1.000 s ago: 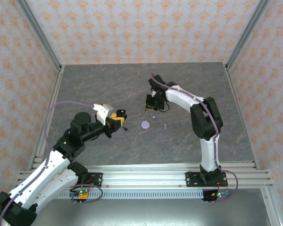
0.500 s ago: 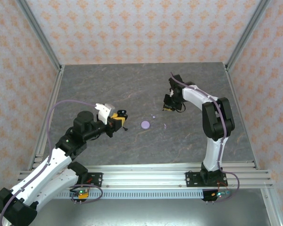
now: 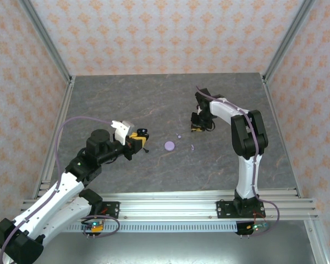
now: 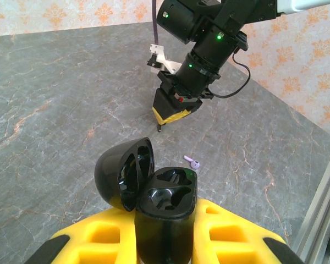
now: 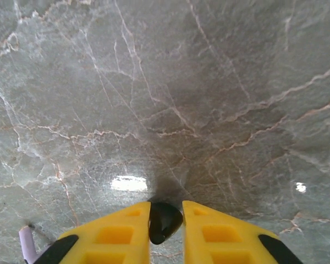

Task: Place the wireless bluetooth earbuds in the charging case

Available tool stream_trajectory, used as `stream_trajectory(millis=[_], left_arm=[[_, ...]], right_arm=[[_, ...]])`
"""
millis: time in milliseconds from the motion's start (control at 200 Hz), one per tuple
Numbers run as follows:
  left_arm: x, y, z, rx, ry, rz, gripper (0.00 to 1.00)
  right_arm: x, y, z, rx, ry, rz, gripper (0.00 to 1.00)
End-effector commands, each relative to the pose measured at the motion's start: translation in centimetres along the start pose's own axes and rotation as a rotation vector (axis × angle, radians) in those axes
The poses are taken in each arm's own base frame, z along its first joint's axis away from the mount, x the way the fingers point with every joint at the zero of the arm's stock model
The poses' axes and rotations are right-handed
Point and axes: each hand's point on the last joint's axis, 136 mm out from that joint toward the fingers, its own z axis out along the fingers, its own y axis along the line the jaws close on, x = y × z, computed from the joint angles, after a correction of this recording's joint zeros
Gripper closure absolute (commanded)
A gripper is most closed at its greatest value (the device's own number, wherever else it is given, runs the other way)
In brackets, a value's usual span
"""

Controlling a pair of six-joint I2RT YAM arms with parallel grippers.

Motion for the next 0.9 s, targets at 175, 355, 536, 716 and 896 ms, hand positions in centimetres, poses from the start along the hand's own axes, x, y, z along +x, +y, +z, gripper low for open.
stream_trajectory(millis=[175,355,536,716,896], left_arm=[[-0.5,0.0,0.2,-0.006,-0.015,0.001,0.89],[-0.6,0.0,0.3,-0.006,-0.012,0.006,0.89],[-0.6,0.0,0.3,-0.004,-0.011,0.004,0.89],[-0.8,-0.1,0.3,-0.003,-0.011,0.004,0.89],[-0.8,0.0,0.4,-0.004,-0.01,0.005,0.89]], right_arm=[[-0.3,-0.4,-1.6,0.046,-0.018,-0.016,0.6],[0.1,0.0,-3.8,0.02,-0.057,-0.034,0.56],[0.8,-1.4,-4.1,0.077,-0.073,-0.03,0.73],[1.0,-2.7,-3.0,0.136,-0.063,0.006,0.86],[0.9,-2.7,-1.8,0.134,-0.04,0.027,0.92]])
